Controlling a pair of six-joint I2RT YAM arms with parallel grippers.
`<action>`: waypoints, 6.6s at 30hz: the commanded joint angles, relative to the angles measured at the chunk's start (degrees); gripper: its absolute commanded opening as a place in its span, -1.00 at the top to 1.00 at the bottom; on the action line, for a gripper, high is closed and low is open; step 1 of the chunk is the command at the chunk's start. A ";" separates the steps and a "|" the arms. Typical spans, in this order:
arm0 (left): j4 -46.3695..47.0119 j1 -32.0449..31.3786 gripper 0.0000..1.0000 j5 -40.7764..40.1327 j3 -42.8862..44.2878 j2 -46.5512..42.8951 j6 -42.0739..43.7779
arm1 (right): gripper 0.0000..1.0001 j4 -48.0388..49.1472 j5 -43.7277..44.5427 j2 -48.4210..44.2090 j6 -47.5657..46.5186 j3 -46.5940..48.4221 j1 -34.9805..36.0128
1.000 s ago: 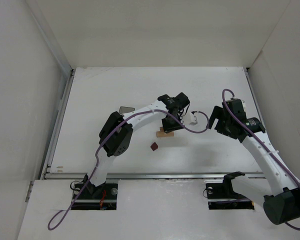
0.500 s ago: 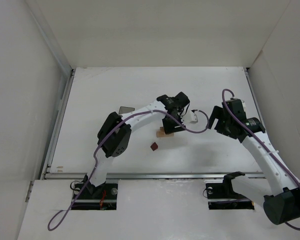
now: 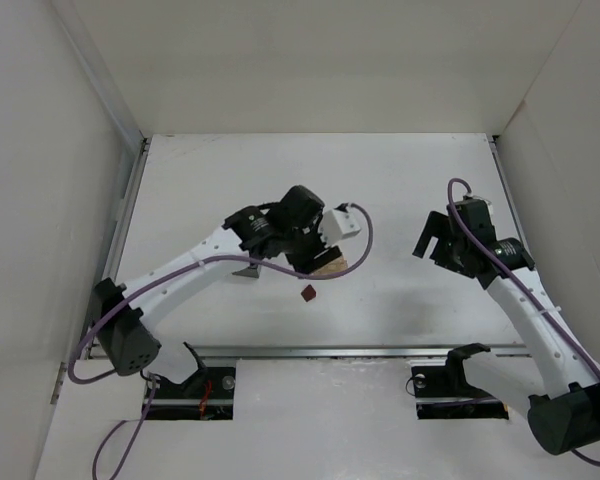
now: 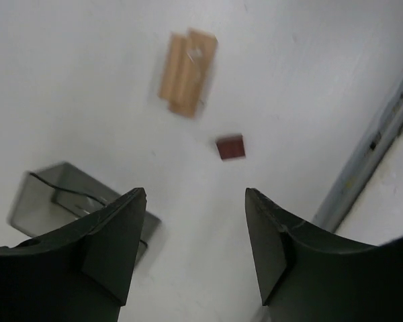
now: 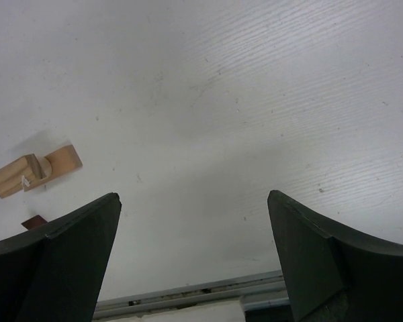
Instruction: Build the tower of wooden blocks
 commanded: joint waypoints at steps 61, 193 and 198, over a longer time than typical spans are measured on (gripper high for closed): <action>-4.68 0.09 1.00 10.51 -14.10 -0.01 10.32 | -0.93 2.25 -0.91 -1.89 -1.00 1.09 0.04; 14.98 56.69 -1.00 -20.94 -13.45 -26.71 -14.97 | -1.00 -0.65 8.76 -13.40 -4.52 14.80 0.04; 14.45 56.69 -1.00 -19.72 -15.30 -28.91 -14.96 | -1.00 -2.32 8.14 -13.93 -5.66 15.42 0.04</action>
